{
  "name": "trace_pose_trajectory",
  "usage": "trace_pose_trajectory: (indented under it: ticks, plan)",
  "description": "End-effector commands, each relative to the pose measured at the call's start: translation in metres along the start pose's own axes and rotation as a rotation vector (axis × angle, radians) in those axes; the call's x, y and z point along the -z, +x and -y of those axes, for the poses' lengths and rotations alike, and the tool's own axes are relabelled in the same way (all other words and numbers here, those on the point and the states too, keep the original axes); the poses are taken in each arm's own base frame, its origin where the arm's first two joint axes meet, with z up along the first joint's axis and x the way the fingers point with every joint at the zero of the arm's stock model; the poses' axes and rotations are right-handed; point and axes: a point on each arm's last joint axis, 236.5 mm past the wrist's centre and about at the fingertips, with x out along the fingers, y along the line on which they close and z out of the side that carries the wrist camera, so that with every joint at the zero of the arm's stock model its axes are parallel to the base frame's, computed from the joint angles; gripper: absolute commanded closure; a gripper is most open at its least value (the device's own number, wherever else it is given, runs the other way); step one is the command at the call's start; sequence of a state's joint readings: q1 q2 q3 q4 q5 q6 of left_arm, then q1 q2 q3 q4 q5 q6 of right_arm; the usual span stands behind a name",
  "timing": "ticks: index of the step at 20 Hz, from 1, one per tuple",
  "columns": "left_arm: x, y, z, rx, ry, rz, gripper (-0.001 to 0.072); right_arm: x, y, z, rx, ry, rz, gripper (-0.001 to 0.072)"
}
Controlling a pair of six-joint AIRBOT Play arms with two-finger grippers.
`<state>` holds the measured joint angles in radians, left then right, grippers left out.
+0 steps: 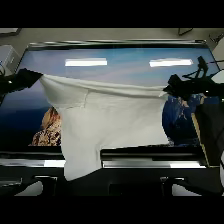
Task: Fold the clothes and pants, and hang the long-sleeved shirts on hangers.
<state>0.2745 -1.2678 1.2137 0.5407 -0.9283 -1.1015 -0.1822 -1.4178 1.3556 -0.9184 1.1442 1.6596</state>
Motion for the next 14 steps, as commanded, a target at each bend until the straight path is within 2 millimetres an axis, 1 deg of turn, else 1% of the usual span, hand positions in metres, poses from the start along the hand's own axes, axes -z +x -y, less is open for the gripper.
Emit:
trace_pose_trajectory:
  ticks: [1, 3, 4, 6, 7, 8, 9, 10, 11, 12, 13, 14]
  plan:
    - [0.047, 0.064, -0.055, -0.03, -0.119, -0.142, 0.0684, -0.012, 0.075, 0.01, -0.152, 0.279, -0.051, 0.0666]
    - [0.065, 0.081, -0.067, -0.036, -0.151, -0.19, 0.0683, -0.009, 0.089, 0.025, -0.124, 0.295, -0.072, 0.0666]
    - [0.076, 0.088, -0.069, -0.034, -0.17, -0.222, 0.0681, -0.007, 0.094, 0.03, -0.114, 0.285, -0.082, 0.0666]
    - [0.092, 0.096, -0.07, -0.03, -0.226, -0.267, 0.0679, -0.007, 0.097, 0.033, -0.111, 0.227, -0.078, 0.0665]
    - [0.093, 0.096, -0.069, -0.029, -0.243, -0.273, 0.0645, -0.012, 0.093, 0.031, -0.117, 0.194, -0.06, 0.0659]
    - [0.089, 0.091, -0.068, -0.022, -0.244, -0.273, 0.0522, -0.018, 0.083, 0.028, -0.127, 0.149, -0.05, 0.0563]
    - [0.084, 0.079, -0.069, -0.016, -0.228, -0.288, 0.0308, -0.026, 0.066, 0.028, -0.125, 0.095, -0.037, 0.0376]
    - [0.083, 0.061, -0.077, -0.036, -0.211, -0.333, 0.015, -0.033, 0.042, 0.036, -0.096, 0.029, -0.034, 0.0149]
    - [0.089, 0.036, -0.096, -0.115, -0.25, -0.411, 0.0047, -0.037, 0.017, 0.055, -0.029, -0.004, -0.037, 0.0073]
    - [0.103, 0.007, -0.122, -0.23, -0.32, -0.503, 0.0048, -0.034, -0.009, 0.085, 0.068, -0.005, -0.056, 0.0064]
    - [0.127, -0.027, -0.147, -0.351, -0.387, -0.617, 0.0057, -0.022, -0.031, 0.117, 0.164, 0.037, -0.101, 0.0066]
    - [0.152, -0.053, -0.163, -0.425, -0.419, -0.718, 0.0063, -0.003, -0.049, 0.149, 0.258, 0.094, -0.169, 0.0067]
